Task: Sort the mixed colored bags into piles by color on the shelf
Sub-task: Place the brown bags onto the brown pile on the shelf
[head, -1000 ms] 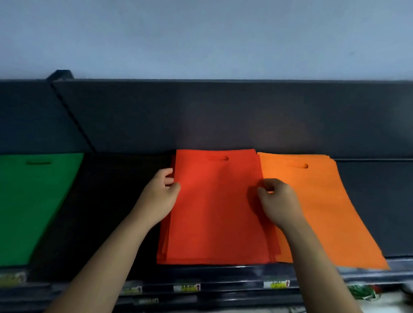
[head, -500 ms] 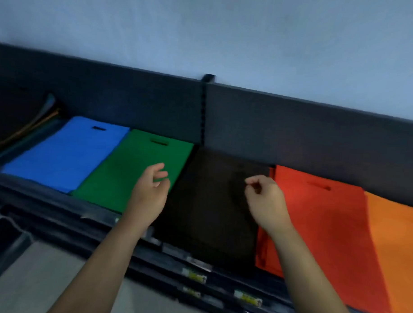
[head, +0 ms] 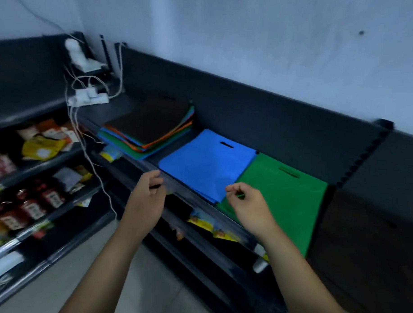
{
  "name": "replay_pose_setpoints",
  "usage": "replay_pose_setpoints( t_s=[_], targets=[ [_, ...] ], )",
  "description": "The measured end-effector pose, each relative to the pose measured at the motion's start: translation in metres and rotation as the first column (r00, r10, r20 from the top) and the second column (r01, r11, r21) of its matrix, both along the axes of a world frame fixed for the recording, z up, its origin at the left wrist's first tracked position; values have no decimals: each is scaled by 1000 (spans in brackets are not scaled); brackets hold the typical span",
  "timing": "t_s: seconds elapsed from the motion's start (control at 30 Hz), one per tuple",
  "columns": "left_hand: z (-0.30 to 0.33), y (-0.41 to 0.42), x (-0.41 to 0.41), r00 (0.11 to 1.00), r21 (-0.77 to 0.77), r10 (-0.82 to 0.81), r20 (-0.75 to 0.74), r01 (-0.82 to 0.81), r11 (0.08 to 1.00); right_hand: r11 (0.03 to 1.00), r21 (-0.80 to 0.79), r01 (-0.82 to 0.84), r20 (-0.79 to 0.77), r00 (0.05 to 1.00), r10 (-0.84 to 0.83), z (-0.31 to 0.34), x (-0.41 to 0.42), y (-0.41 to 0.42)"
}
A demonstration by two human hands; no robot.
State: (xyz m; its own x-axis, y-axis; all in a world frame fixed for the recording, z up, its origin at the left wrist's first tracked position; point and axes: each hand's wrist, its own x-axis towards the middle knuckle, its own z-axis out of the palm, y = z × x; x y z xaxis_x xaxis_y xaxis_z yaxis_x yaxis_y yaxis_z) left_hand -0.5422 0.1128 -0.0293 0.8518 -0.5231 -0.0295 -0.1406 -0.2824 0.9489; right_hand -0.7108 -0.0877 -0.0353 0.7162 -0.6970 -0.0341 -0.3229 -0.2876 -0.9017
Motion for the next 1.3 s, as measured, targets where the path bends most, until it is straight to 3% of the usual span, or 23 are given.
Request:
replay_pose_setpoints(
  t_s=[0.23,0.43,0.73,0.97,1.07,1.17,1.3],
  targets=[
    [-20,5,64,1000,49,8,-21,-7,999,998,45,-44,-18,999,44,-9,78,10],
    [-20,-26,135,1000,100,13,-25,-10,995,997,69,42,22,999,-43,-14,163,-31],
    [-2,-47,265,986,134,56,158,-78,988,994,111,-8,9,1000,7,-18,296,-63],
    [-4,-78,376,973,212,-66,221,18,977,979,128,161,-28,987,-158,-22,353,-72],
    [-5,-96,426,932,390,-218,291,93,916,955,113,275,-60,961,-269,-21,374,-71],
    [-14,-108,455,850,651,-453,270,185,736,893,154,422,-102,906,-410,-25,393,-63],
    [-16,-114,452,647,791,-720,251,293,538,801,297,520,-111,852,-512,-25,406,-55]
  ],
)
